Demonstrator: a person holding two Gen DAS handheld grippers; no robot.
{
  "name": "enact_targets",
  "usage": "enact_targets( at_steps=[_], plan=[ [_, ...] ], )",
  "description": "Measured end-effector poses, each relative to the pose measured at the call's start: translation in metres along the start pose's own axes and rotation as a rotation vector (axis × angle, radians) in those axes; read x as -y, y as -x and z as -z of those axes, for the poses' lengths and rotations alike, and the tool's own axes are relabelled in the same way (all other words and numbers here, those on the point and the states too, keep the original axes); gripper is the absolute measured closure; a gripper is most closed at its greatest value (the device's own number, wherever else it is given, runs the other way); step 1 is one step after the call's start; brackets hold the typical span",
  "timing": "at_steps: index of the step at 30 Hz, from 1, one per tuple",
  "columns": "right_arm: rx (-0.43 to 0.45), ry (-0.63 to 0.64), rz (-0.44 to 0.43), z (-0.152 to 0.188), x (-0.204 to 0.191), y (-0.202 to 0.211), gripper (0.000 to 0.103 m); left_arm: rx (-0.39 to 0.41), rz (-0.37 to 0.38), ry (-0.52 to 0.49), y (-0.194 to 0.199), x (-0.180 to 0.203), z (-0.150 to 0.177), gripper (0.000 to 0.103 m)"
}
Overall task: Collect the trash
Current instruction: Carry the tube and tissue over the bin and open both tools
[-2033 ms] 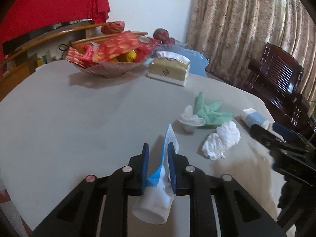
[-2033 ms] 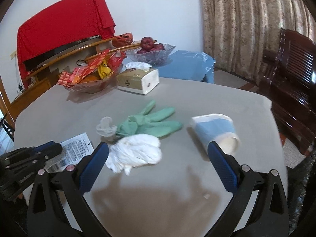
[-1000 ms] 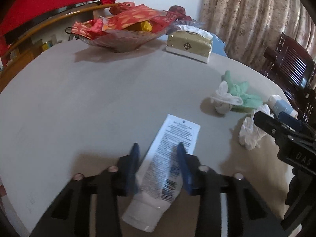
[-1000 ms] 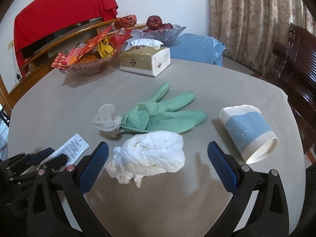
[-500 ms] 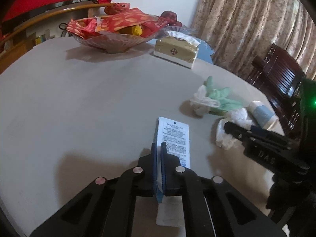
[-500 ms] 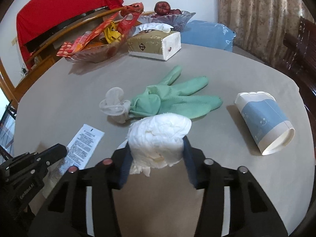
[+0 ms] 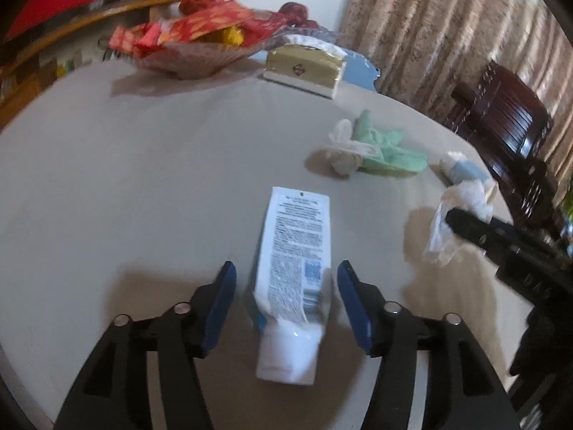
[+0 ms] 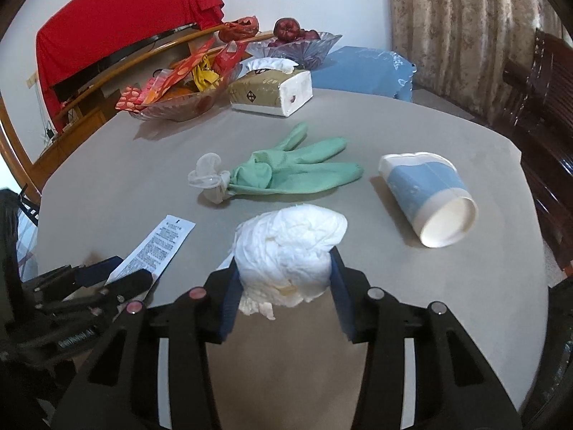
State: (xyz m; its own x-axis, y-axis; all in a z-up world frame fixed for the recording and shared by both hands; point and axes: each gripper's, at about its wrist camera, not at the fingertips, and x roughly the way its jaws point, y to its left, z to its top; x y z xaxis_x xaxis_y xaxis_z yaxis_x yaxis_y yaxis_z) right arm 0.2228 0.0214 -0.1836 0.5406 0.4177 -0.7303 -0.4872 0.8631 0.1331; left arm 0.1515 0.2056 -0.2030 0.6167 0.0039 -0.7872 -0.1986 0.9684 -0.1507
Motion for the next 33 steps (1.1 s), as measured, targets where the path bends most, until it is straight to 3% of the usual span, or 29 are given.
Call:
enact_targets(
  at_steps=[2,4,10,20,33],
  plan=[
    [0.001,0.004,-0.001,0.003,0.0,0.004,0.06,0.005,-0.042,-0.042,-0.001,0.007,0.004,0.046],
    [0.002,0.007,-0.004,0.006,-0.001,0.007,0.06,0.021,-0.076,-0.058,-0.001,0.01,0.007,0.06],
    [0.015,0.009,-0.022,0.011,-0.005,0.017,0.06,0.04,-0.051,-0.03,0.007,0.01,0.008,0.06],
    [0.102,-0.021,-0.023,-0.001,0.008,0.061,0.06,0.121,-0.011,-0.071,0.047,0.036,-0.005,0.06],
    [0.218,-0.061,0.05,0.001,0.05,0.148,0.059,0.195,0.075,-0.158,0.091,0.104,-0.023,0.06]
  ],
)
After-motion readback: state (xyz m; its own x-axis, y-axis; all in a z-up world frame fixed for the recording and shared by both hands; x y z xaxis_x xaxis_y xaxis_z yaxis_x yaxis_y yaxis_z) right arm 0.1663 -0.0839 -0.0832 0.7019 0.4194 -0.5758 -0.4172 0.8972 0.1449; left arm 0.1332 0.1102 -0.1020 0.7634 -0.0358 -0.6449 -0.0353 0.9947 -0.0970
